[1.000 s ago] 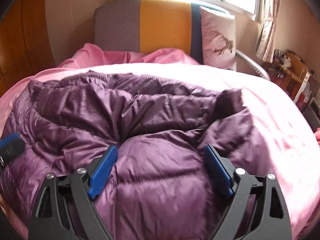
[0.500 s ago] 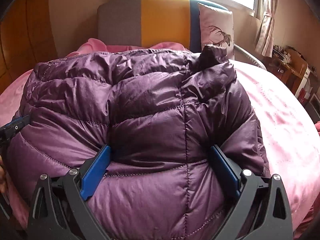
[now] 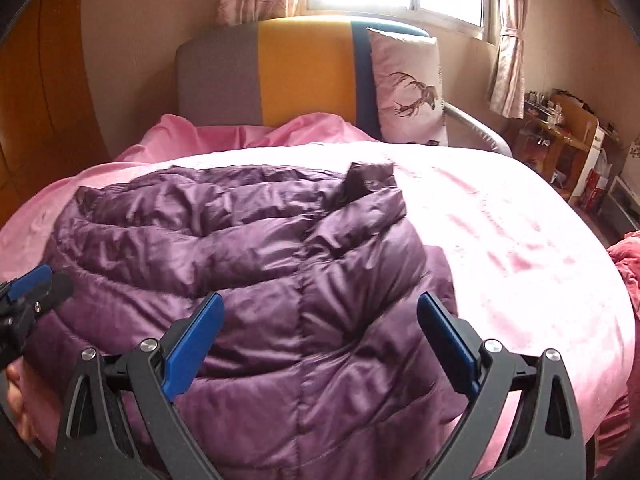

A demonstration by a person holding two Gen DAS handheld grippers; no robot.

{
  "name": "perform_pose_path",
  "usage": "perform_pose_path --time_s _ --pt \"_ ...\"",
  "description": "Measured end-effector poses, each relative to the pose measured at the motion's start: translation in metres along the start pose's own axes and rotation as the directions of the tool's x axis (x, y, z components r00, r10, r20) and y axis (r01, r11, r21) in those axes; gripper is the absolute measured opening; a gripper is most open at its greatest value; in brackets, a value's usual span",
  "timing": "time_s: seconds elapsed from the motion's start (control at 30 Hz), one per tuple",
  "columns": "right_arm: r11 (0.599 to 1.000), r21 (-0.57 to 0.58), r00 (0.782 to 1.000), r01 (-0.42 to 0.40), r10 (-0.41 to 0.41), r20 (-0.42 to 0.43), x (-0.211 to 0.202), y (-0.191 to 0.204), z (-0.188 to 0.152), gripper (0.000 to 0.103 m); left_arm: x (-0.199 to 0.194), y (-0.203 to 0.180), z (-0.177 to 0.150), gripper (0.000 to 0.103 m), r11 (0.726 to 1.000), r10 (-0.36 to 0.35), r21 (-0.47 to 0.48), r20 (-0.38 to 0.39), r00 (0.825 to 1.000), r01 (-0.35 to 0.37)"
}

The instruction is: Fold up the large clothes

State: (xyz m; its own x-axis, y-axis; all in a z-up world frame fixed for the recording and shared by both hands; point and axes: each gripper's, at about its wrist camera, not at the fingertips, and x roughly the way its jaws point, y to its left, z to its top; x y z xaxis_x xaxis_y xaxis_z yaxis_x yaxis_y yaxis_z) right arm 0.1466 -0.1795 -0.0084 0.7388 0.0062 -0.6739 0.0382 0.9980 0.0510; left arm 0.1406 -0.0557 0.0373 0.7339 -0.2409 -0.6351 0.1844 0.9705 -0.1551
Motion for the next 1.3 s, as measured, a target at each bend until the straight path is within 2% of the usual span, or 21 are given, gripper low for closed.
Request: perform_pose_path --time_s 0.07,0.17,0.3,0.57,0.9,1.07,1.3 --pt "1.000 0.008 0.999 0.008 -0.008 -0.032 0.011 -0.007 0.001 0.090 0.014 -0.012 0.000 0.074 1.000 -0.017 0.003 -0.028 0.999 0.017" --pt "1.000 0.016 0.998 0.023 -0.022 -0.061 0.024 -0.017 0.001 0.091 0.032 -0.019 -0.005 0.074 1.000 -0.005 0.008 -0.059 0.998 0.005" --pt "0.995 0.095 0.994 -0.027 0.037 -0.102 0.040 -0.037 -0.011 0.093 0.046 -0.013 -0.009 0.074 1.000 -0.011 -0.007 -0.079 0.997 0.011" --pt "0.991 0.124 0.993 -0.058 0.070 -0.091 0.046 -0.043 -0.021 0.094 0.062 -0.016 -0.017 0.074 1.000 0.007 0.025 -0.094 0.996 -0.004" --pt "0.986 0.149 0.990 -0.069 0.086 -0.112 0.050 -0.051 -0.019 0.097 0.059 -0.016 -0.019 0.074 1.000 0.009 0.025 -0.090 0.996 -0.006" --pt "0.983 0.173 0.990 -0.063 0.084 -0.116 0.035 -0.055 -0.014 0.099 0.055 -0.013 -0.017 0.075 1.000 0.003 0.018 -0.088 0.996 -0.001" --pt "0.967 0.240 0.987 -0.089 0.118 -0.110 0.012 -0.075 -0.029 0.101 0.040 -0.007 -0.016 0.080 1.000 -0.022 0.006 -0.069 0.997 0.023"
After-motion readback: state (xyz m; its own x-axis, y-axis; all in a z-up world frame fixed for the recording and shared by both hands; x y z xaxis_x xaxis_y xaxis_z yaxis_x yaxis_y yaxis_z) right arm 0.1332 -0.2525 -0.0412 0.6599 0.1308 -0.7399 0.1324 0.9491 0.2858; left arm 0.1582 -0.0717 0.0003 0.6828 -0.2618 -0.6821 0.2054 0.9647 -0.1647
